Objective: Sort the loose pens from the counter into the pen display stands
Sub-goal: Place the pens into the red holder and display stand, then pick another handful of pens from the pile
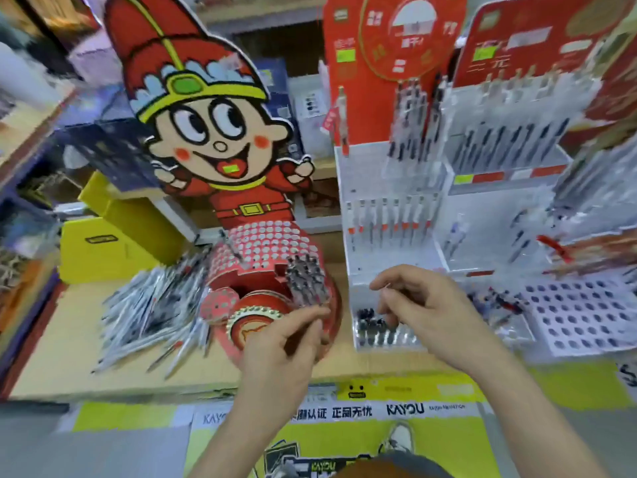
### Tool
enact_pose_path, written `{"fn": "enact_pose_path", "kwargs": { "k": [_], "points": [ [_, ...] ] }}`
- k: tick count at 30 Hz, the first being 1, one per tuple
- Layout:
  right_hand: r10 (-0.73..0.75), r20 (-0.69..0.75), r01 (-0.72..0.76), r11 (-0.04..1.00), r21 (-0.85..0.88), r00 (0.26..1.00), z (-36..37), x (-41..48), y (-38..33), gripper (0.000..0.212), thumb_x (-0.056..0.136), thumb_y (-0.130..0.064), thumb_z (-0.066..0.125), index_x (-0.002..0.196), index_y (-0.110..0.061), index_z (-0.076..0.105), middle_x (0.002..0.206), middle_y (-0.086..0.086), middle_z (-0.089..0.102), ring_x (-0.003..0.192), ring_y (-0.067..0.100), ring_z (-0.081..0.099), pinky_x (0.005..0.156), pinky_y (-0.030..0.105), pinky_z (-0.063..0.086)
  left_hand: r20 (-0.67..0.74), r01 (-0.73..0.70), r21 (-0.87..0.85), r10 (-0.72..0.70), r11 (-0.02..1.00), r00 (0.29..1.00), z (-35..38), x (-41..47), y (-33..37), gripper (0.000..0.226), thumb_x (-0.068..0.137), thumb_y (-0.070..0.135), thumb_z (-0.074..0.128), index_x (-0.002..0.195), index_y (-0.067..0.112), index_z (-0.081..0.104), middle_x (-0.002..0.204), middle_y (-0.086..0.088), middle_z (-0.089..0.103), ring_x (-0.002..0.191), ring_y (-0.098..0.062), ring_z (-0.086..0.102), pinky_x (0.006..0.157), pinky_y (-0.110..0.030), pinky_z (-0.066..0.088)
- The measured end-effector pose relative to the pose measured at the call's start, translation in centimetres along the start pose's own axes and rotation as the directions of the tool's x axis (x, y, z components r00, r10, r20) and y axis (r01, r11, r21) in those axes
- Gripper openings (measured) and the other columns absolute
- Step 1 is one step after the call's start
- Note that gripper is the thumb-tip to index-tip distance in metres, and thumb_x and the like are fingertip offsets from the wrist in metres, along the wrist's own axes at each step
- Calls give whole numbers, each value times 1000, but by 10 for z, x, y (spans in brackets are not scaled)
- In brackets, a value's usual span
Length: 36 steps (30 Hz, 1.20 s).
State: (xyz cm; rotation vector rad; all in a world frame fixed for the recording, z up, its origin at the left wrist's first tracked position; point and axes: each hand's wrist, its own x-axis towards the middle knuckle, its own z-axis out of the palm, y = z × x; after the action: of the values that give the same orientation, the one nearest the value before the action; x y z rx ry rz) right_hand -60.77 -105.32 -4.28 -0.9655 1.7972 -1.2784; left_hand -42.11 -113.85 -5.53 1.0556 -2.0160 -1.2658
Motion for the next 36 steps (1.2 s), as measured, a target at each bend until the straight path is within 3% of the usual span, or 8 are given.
{"fn": "enact_pose_path", "kwargs": {
  "k": [5, 11, 13, 16, 19, 25, 32, 36],
  "points": [
    [3, 109, 6, 997, -82, 994, 106, 8, -20, 29, 94, 1, 55, 86, -24, 66, 69, 1, 68, 63, 12, 62, 67, 35, 51, -124, 138, -77, -147, 987, 981, -100, -31, -62, 32, 90, 4, 61, 90, 35, 71, 70, 6, 69, 60, -16, 59, 59, -35, 52],
    [167, 222, -158, 986, -58, 961, 230, 17, -20, 25, 94, 2, 54, 91, -20, 66, 80, 1, 69, 69, 15, 64, 61, 21, 51, -159, 302, 215, -272, 929, 949, -188, -44, -155, 22, 91, 14, 63, 101, 33, 67, 89, 10, 68, 77, 1, 57, 61, -7, 41],
    [293, 265, -307, 952, 13, 919, 268, 23, -18, 17, 96, -3, 55, 104, -16, 63, 94, 3, 70, 79, 15, 67, 69, 24, 55, -153, 343, 332, -309, 879, 939, -207, -39, -186, 24, 90, 24, 64, 114, 27, 65, 108, 6, 63, 88, -3, 56, 71, -10, 43],
    [444, 288, -476, 878, 53, 849, 313, 32, -3, 33, 96, -4, 54, 129, -11, 54, 116, 5, 63, 106, 21, 63, 96, 39, 52, -132, 331, 516, -308, 790, 942, -213, -21, -219, 44, 88, 40, 65, 128, 24, 56, 124, 1, 54, 116, -20, 48, 92, -30, 41],
    [523, 217, -530, 847, -32, 824, 352, 47, 18, 47, 94, -6, 51, 141, -10, 43, 122, 6, 54, 112, 20, 53, 101, 39, 45, -78, 304, 645, -335, 701, 939, -202, 3, -247, 57, 88, 49, 60, 137, 26, 46, 129, -3, 48, 123, -27, 37, 96, -37, 40],
    [515, -2, -510, 848, -146, 857, 392, 90, 53, 28, 92, -14, 53, 120, -16, 60, 113, 7, 66, 100, 27, 60, 79, 31, 42, -42, 282, 782, -404, 556, 914, -178, 37, -275, 46, 90, 49, 53, 130, 27, 42, 127, -4, 42, 121, -27, 40, 85, -42, 45],
    [480, -162, -506, 828, -242, 862, 420, 118, 68, 50, 91, -20, 56, 136, -5, 44, 126, 20, 61, 115, 37, 58, 90, 37, 44, -40, 222, 735, -287, 641, 957, -201, 48, -305, 25, 85, 20, 62, 109, 22, 62, 107, -8, 58, 93, -34, 59, 63, -38, 45],
    [556, -221, -597, 765, -241, 801, 435, 138, 65, 56, 91, -28, 61, 136, -2, 41, 129, 23, 56, 118, 38, 54, 92, 39, 43, 46, 154, 764, -291, 627, 956, -221, 51, -312, 19, 83, 14, 63, 102, 17, 62, 101, -6, 61, 85, -33, 61, 55, -36, 43]
  ]
}}
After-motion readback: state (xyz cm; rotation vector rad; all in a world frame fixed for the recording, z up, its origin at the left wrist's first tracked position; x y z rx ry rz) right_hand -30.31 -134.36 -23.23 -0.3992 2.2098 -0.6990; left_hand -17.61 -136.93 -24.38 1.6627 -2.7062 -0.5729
